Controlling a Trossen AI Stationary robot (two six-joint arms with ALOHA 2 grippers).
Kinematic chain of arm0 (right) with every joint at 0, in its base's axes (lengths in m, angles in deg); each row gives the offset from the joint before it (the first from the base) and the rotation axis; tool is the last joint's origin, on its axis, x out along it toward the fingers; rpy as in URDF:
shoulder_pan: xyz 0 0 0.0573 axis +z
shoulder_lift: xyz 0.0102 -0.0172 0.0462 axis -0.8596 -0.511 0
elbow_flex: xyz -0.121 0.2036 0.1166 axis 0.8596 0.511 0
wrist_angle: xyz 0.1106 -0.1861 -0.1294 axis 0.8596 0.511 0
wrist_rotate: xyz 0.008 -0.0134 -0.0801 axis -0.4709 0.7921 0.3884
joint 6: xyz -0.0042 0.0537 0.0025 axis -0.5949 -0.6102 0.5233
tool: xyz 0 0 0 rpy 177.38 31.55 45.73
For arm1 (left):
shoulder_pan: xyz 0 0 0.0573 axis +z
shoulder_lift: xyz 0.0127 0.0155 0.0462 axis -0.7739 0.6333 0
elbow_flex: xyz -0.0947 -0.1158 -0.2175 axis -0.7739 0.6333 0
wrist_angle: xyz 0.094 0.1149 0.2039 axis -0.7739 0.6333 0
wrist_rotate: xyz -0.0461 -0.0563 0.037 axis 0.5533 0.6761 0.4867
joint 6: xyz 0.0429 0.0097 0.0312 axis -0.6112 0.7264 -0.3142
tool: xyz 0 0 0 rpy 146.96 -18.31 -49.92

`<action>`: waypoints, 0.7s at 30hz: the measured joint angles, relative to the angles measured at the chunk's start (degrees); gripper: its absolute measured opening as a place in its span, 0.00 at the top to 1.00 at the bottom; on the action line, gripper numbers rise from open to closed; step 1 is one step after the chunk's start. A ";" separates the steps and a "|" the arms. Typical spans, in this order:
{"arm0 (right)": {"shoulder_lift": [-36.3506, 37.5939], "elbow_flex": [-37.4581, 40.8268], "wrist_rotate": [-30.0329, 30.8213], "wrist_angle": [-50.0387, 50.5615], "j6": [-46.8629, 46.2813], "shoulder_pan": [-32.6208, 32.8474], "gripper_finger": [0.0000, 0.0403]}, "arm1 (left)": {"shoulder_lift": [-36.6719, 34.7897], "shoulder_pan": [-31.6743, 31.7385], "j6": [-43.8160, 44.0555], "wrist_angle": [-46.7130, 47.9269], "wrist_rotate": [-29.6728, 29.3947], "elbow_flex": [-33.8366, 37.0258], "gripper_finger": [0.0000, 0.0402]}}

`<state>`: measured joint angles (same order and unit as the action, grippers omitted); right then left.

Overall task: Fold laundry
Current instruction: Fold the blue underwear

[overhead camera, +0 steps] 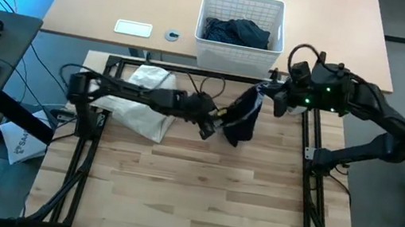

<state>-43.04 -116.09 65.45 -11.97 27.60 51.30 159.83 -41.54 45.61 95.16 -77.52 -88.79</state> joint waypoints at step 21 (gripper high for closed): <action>0.32 -8.90 -1.92 16.70 -2.66 1.03 1.00 | -25.89 4.75 -14.93 32.12 0.76 -29.55 1.00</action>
<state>-42.71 -124.99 63.53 4.73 24.94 52.33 133.94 -36.79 30.67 127.27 -76.76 -118.34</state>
